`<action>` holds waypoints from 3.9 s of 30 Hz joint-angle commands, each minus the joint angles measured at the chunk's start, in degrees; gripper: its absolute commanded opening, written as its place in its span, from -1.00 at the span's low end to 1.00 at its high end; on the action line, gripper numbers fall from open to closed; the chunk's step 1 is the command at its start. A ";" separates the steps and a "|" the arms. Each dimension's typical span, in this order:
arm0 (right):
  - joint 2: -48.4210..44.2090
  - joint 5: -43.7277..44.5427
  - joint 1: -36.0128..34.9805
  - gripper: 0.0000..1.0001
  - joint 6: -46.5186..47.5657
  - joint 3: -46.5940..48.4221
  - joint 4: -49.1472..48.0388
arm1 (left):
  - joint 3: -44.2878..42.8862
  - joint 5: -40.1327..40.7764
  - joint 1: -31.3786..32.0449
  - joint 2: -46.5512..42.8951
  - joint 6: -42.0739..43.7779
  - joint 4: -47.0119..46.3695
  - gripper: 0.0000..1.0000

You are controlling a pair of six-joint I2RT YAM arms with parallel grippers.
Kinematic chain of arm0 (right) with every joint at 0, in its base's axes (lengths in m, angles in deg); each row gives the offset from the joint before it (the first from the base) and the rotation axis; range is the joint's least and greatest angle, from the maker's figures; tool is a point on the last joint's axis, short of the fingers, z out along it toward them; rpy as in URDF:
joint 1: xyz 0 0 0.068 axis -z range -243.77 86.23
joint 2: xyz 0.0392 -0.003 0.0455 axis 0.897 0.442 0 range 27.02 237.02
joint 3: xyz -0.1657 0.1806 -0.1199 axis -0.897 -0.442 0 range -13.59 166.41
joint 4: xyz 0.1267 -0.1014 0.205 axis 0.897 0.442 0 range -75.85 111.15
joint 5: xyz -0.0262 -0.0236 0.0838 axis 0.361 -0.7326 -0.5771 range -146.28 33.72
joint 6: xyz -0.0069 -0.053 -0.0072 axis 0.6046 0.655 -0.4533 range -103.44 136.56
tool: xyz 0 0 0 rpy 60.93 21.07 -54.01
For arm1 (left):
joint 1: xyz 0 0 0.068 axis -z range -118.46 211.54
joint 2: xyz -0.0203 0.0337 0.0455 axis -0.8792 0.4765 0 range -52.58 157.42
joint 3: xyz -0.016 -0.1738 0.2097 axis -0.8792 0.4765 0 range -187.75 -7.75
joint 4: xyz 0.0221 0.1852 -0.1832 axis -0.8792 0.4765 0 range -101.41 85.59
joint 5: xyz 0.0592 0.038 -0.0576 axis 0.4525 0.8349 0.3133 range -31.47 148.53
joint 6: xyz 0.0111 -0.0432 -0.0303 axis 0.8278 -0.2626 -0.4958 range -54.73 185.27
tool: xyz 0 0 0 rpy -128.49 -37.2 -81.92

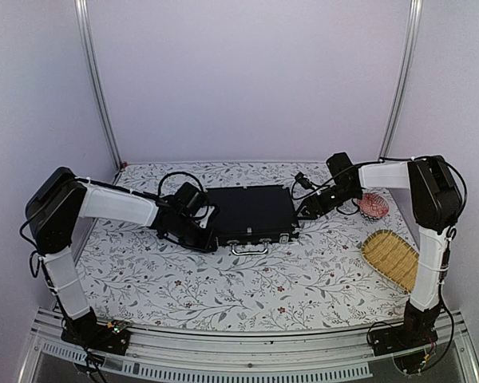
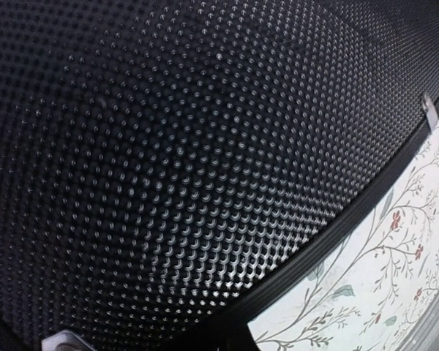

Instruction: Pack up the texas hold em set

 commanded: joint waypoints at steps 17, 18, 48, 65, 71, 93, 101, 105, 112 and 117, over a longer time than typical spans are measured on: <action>1.70 3.52 -0.21 0.24 0.56 0.43 2.28 | 12.02 25.17 6.82 -7.03 1.52 -15.86 -1.00; 1.20 3.91 -0.20 0.24 0.64 0.40 2.29 | 13.18 24.61 6.99 -8.82 0.86 -16.00 -1.00; 0.80 8.44 -8.54 -0.10 7.12 11.89 7.14 | 19.58 11.10 4.06 -9.94 -7.68 -26.95 -1.00; 11.90 8.10 -12.01 -0.17 7.08 15.42 10.67 | 14.43 10.60 -1.99 -1.18 -4.62 -31.33 -1.00; 12.23 7.88 -11.98 -0.17 7.22 14.38 11.25 | 13.24 8.79 -2.34 -1.03 -5.47 -31.26 -1.00; 13.46 8.13 -11.98 -0.16 7.70 14.23 11.91 | 16.79 3.23 -0.86 -5.05 -6.31 -29.01 -1.00; 14.08 8.29 -11.98 -0.16 7.79 14.24 12.13 | 13.40 4.64 -2.08 0.69 -5.30 -30.85 -1.00; 13.94 8.16 -11.99 -0.16 7.74 14.19 12.20 | 13.00 5.78 -2.29 1.27 -5.60 -31.96 -1.00; 14.24 8.20 -12.01 -0.16 7.70 14.02 12.21 | 15.08 10.93 -2.28 0.20 -6.60 -35.64 -1.00; 13.74 8.20 -12.02 -0.16 7.46 14.18 12.31 | 18.28 8.99 -1.57 -5.46 -4.81 -37.05 -1.00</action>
